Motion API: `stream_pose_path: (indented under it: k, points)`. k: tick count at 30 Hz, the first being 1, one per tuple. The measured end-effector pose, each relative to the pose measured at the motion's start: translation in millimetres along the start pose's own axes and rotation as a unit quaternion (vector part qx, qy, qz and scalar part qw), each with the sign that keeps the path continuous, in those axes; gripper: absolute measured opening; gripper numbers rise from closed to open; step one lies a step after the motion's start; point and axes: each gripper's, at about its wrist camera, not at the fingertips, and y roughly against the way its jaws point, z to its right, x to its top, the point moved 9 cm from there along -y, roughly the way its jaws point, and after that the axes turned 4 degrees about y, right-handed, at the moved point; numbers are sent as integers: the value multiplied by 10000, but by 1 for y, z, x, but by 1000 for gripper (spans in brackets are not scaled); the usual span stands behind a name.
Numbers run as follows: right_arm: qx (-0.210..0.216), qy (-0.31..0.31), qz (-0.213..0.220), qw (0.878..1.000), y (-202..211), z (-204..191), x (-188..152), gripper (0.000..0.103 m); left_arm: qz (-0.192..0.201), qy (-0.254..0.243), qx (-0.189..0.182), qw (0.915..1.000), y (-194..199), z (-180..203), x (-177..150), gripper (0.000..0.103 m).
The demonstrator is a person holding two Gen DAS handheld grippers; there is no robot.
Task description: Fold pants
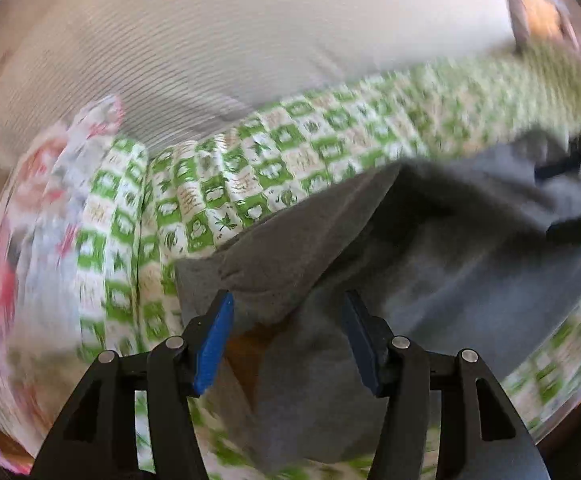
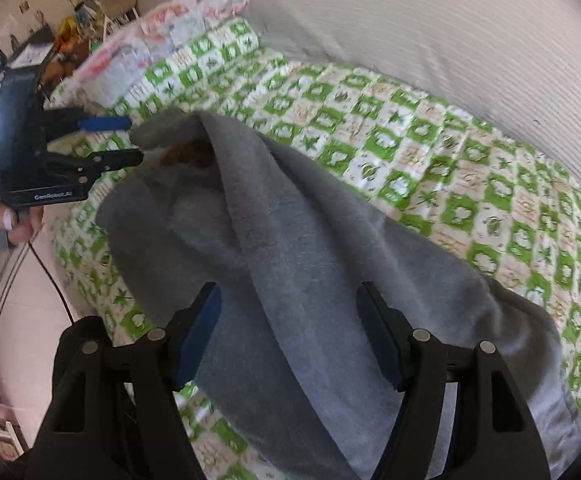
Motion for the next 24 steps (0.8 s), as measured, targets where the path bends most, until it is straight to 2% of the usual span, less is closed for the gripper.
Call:
stream_pose_path:
  k: [3, 4, 5, 6, 7, 8, 11, 13, 16, 20, 24]
  points:
    - [-255, 169, -212, 9993, -21, -4, 0, 70, -211, -728, 491, 9959, -26, 1, -3, 56]
    - [-406, 211, -261, 9986, -28, -2, 0, 70, -295, -882, 685, 9933, -36, -1, -4, 42]
    - [-545, 176, -287, 9979, -31, 3, 0, 50, -361, -932, 789, 9919, -42, -5, -4, 25]
    - [-586, 103, -317, 9977, -33, 7, 0, 13, -485, -933, 807, 9912, -49, -11, -3, 7]
    - [-451, -84, -372, 9983, -34, 11, 1, 3, -447, -889, 832, 9915, -47, -17, 1, 7]
    - [-356, -220, -343, 9985, -32, 13, 3, 4, -351, -843, 859, 9921, -42, -23, 6, 7]
    - [-365, -402, 121, 9985, -2, 25, 22, 4, 71, -532, 794, 9954, -7, -47, 33, 6]
    - [-223, -504, 428, 9976, 22, 26, 34, 4, 360, -386, 813, 9953, 24, -61, 49, 6]
    - [-127, -298, 698, 9970, 51, 11, 42, 4, 650, -326, 912, 9932, 63, -67, 55, 6]
    - [-104, 168, 544, 9983, 55, -16, 21, 4, 680, -255, 905, 9932, 81, -56, 23, 6]
    - [62, 384, 76, 9992, 27, -36, -18, 4, 420, -164, 825, 9956, 66, -40, -26, 7]
